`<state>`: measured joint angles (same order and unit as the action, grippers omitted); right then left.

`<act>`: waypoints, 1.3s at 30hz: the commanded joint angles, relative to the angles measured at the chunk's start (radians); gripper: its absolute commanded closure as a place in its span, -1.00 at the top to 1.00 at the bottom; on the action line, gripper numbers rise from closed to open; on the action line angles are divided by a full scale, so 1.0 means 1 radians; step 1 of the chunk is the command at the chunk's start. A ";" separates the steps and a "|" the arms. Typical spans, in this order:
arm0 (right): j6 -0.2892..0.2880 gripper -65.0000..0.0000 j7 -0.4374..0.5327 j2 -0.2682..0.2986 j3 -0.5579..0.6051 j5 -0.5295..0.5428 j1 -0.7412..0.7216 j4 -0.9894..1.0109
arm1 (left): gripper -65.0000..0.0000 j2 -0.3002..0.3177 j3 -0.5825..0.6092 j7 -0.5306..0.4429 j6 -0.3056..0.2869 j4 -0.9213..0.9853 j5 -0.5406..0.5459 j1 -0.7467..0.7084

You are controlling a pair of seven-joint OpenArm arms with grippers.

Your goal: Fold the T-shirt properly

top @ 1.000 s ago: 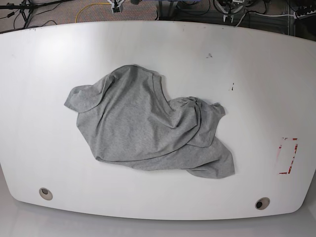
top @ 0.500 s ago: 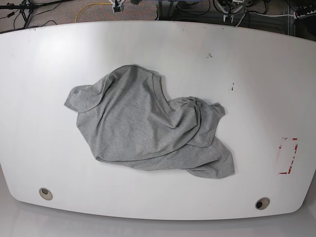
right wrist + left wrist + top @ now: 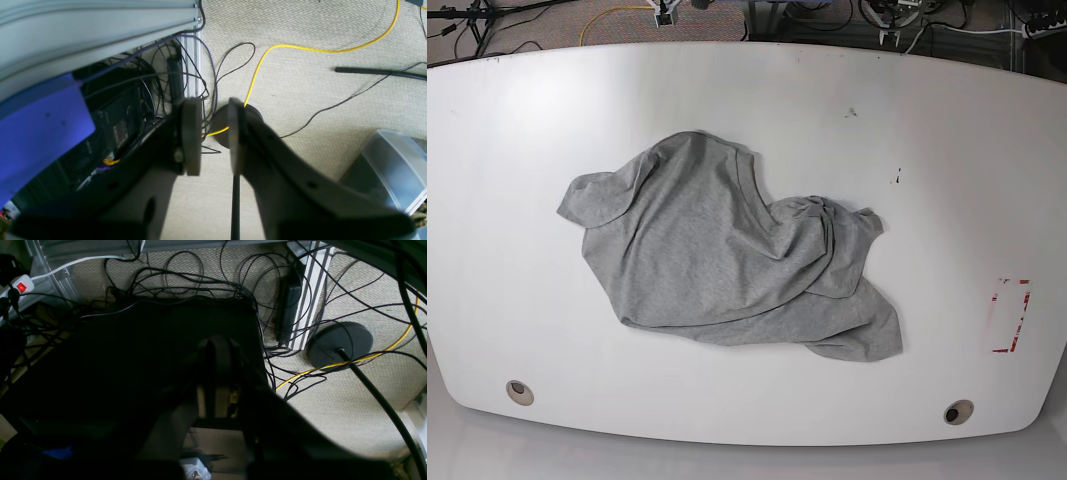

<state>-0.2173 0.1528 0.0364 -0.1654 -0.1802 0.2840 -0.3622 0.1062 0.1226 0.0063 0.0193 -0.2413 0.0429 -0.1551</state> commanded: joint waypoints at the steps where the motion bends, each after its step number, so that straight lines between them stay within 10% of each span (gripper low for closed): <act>1: 0.000 -0.60 0.003 0.004 -0.001 0.003 0.010 -0.007 | -0.98 0.008 -0.001 -0.002 0.006 -0.007 0.001 -0.007; 39: -0.004 -0.62 0.003 -0.002 0.002 0.008 0.010 -0.017 | -0.97 0.007 -0.003 -0.008 0.013 -0.023 0.002 -0.007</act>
<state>-0.2173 0.1524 0.0307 -0.1635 -0.1772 0.2844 -0.3740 0.1062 0.1200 0.0025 0.0257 -0.2577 0.0460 -0.1551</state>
